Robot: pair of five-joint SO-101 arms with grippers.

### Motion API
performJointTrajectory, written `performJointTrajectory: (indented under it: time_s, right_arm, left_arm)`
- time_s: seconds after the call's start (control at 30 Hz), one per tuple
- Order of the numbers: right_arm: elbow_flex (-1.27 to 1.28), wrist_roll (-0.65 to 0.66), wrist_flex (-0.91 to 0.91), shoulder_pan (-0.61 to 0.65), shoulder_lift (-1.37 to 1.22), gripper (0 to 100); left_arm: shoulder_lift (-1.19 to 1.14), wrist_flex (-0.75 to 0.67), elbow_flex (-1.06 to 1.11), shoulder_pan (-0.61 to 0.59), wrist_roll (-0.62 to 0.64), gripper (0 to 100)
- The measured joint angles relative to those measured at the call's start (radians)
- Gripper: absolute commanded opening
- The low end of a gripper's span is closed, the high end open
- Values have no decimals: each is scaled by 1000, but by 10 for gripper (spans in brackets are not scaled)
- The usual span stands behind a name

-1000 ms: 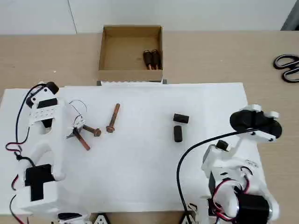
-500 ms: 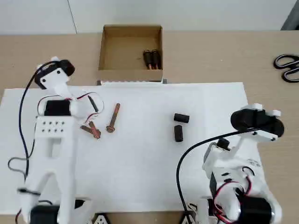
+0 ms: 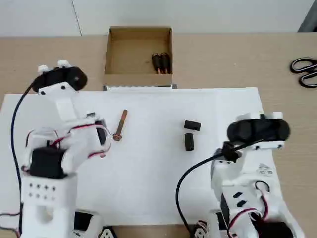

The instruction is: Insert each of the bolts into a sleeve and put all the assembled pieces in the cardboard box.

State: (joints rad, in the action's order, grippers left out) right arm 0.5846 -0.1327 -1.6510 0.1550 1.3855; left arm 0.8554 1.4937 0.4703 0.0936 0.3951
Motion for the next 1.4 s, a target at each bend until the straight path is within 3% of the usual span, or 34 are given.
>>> performJointTrajectory:
  time_s: [0.27,0.53,0.7,1.07,1.4]
  right_arm:
    - [78,8,58,288,-15,3]
    - [284,77,261,488,-14,3]
    - [427,172,468,539,-14,3]
    - [647,384,766,605,-15,2]
    - [721,408,936,608,-15,2]
  left_arm:
    - [334,-100,196,187,-157,5]
    - [718,-347,577,212,-160,5]
    - [933,-388,730,210,-74,5]
    - [947,-486,756,209,141,5]
    - [947,-496,756,209,186,6]
